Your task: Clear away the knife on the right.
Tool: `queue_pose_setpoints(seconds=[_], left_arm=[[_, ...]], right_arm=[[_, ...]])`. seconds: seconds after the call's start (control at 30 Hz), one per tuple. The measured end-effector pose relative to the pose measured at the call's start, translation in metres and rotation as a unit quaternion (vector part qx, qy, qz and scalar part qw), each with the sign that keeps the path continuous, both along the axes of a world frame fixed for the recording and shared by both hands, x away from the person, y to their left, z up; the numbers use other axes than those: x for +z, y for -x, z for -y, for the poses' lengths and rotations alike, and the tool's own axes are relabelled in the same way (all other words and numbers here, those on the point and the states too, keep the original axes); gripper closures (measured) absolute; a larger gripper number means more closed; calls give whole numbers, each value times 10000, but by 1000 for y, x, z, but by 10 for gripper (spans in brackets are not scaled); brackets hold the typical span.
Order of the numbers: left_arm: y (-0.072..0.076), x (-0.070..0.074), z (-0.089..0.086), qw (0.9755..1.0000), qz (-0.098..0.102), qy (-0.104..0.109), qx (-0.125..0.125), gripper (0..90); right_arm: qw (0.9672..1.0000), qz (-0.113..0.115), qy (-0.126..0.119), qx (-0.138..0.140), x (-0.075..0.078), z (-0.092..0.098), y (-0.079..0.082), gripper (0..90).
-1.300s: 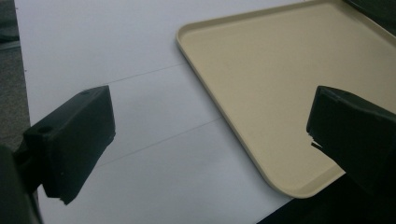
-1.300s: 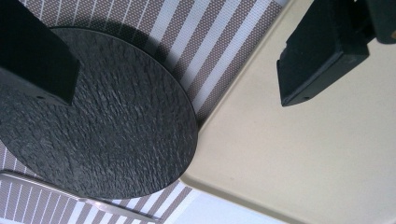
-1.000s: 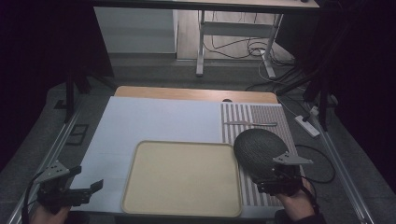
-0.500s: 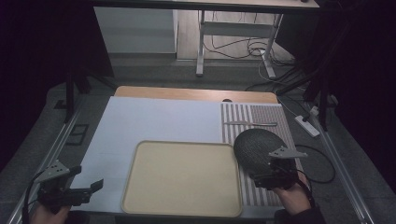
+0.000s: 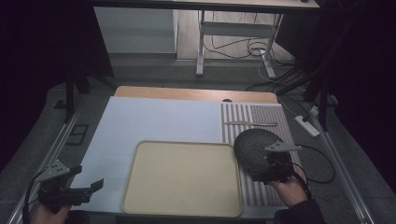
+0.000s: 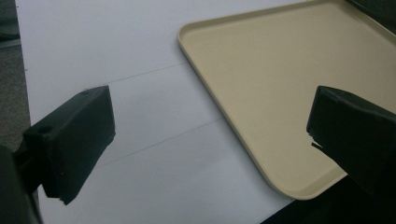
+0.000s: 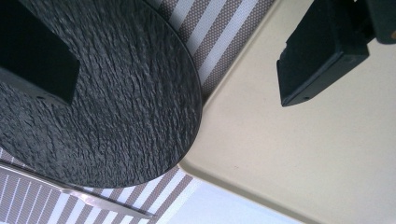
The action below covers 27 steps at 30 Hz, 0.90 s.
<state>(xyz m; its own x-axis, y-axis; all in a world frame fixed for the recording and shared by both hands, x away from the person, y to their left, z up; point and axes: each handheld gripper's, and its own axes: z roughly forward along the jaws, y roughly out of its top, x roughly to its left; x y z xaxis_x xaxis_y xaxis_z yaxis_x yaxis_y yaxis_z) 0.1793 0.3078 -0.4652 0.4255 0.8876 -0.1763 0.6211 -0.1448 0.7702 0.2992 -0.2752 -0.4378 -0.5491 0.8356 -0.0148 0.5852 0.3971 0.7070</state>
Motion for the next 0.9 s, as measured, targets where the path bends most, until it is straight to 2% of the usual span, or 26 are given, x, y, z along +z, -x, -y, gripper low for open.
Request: queue_pose_setpoints(seconds=[0.2, 0.47, 0.9], left_arm=[[0, 0, 0, 10000, 0, 4, 1, 20], [0, 0, 1, 10000, -7, -17, -9, 19], [-1, 0, 2, 10000, -20, -64, 7, 7]], right_arm=[[10000, -11, -63, 39, -2, 0, -9, 0], [9999, -20, -116, -85, -5, 2, -26, 0], [9998, -37, -51, -199, -5, 0, -53, 0]])
